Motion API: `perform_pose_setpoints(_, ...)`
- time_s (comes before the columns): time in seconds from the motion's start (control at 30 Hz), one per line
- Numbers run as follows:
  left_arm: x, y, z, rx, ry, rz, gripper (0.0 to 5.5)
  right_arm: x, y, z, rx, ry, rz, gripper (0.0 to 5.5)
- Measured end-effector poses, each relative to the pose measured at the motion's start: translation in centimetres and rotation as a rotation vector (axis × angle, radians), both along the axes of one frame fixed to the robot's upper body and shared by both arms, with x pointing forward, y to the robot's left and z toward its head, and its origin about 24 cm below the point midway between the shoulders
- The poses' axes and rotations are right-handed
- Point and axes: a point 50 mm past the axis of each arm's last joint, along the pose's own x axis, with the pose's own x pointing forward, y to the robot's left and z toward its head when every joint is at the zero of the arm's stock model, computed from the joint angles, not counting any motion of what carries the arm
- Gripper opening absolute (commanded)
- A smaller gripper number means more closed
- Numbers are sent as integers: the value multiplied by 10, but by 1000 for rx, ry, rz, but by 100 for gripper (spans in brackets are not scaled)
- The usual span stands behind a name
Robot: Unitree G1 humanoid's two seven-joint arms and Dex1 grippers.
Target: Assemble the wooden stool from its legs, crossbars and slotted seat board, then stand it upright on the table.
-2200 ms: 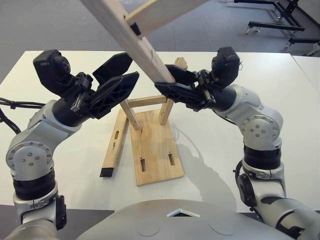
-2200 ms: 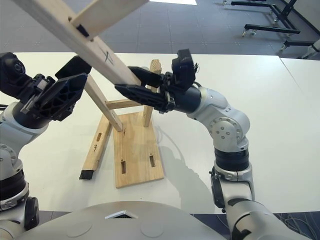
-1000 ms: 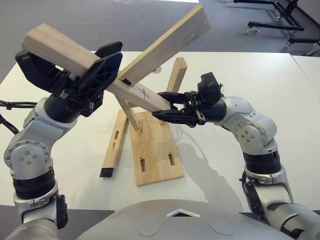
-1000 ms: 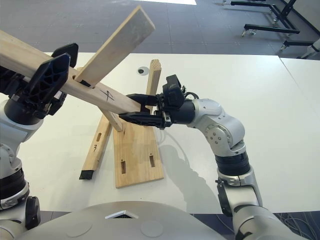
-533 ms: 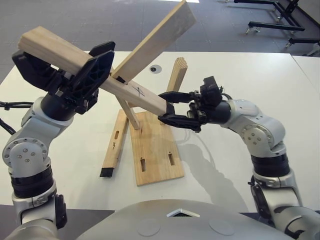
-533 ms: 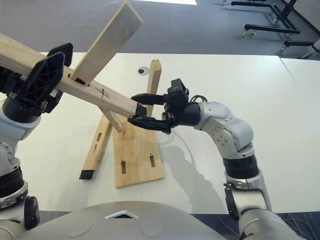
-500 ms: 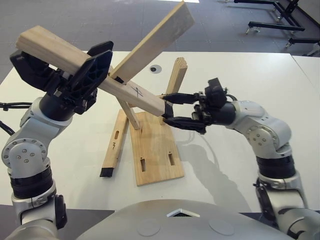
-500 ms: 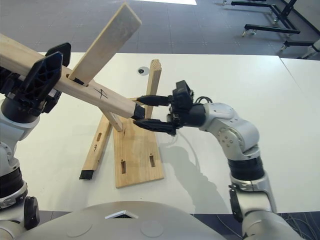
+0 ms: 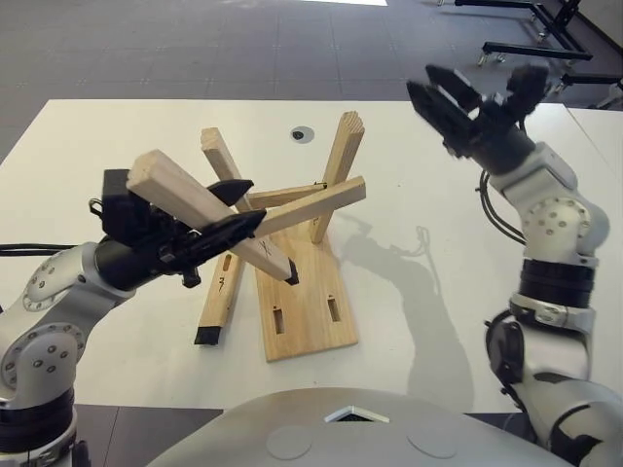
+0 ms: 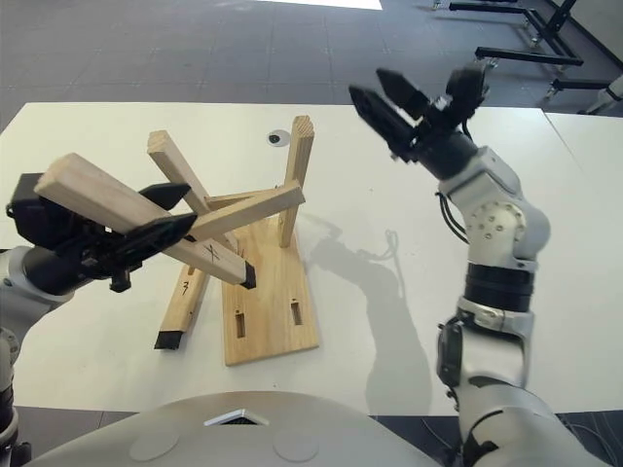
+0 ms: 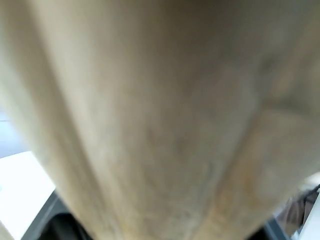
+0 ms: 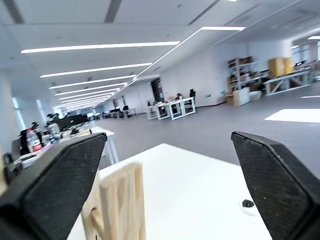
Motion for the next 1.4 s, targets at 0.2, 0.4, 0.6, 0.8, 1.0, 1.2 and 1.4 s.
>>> perform_pose_setpoints(0.2, -18, -22, -13, 193, -13, -44, 212, 26, 6, 0, -55, -6, -401, 460)
perform_pose_setpoints(0.4, -20, -17, -9, 280, -72, 10, 212, 24, 13, -17, -110, 34, -345, 460)
perform_pose_setpoints(0.6, -30, -17, -5, 263, -100, 113, 212, 23, 17, -28, -159, 87, -269, 460)
perform_pose_setpoints(0.8, -48, -27, -14, 199, -46, 101, 212, 22, 20, -33, -196, 119, -219, 460)
perform_pose_setpoints(1.0, -55, -24, -17, 247, -19, 96, 212, 20, 25, -35, -222, 144, -172, 460)
perform_pose_setpoints(1.2, -56, -24, -20, 251, 7, 120, 212, 19, 28, -39, -245, 170, -126, 460)
perform_pose_setpoints(1.4, -54, -22, -31, 256, 37, 136, 212, 20, 29, -38, -247, 169, -117, 460)
